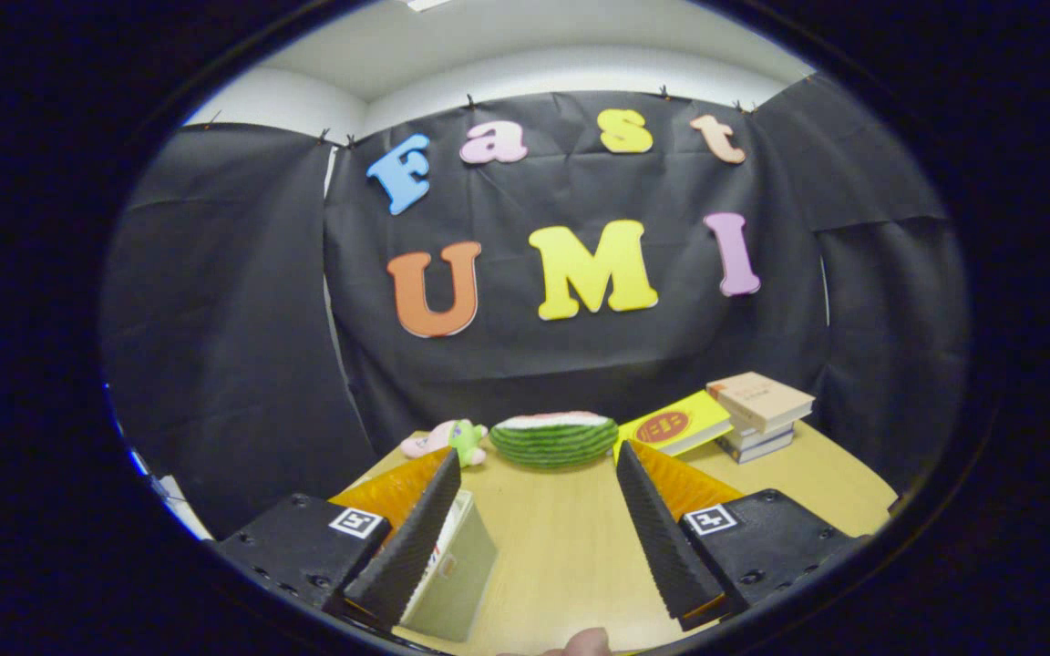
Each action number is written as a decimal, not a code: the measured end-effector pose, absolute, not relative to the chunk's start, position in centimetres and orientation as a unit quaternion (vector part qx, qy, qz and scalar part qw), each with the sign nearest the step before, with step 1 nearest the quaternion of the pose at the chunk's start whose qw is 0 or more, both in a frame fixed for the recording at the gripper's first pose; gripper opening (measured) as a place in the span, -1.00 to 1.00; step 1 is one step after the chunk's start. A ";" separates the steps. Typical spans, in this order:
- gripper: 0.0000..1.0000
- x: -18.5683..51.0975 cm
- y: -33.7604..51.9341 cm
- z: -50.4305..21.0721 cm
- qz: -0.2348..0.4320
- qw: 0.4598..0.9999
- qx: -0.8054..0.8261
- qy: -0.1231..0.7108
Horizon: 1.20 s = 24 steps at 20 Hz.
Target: Open the storage box then place both shoes into the box .Put the left shoe in first, then the right shoe, with the right side of both shoes facing outward in a uniform manner.
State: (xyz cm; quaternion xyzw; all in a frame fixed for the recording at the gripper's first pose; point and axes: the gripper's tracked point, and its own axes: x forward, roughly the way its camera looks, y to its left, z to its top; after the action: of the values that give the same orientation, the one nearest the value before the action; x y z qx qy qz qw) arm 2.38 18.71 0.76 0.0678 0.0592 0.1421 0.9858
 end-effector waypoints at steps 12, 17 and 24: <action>1.00 -0.7 14.5 0.4 0.109 0.992 0.056 -0.010; 1.00 -0.3 14.1 1.9 0.092 0.995 0.041 -0.024; 1.00 -1.0 15.4 2.5 0.098 0.994 0.027 -0.027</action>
State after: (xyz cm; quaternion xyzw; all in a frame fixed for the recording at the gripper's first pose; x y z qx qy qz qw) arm -0.95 15.36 2.48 0.0268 -0.0272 0.0983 0.9944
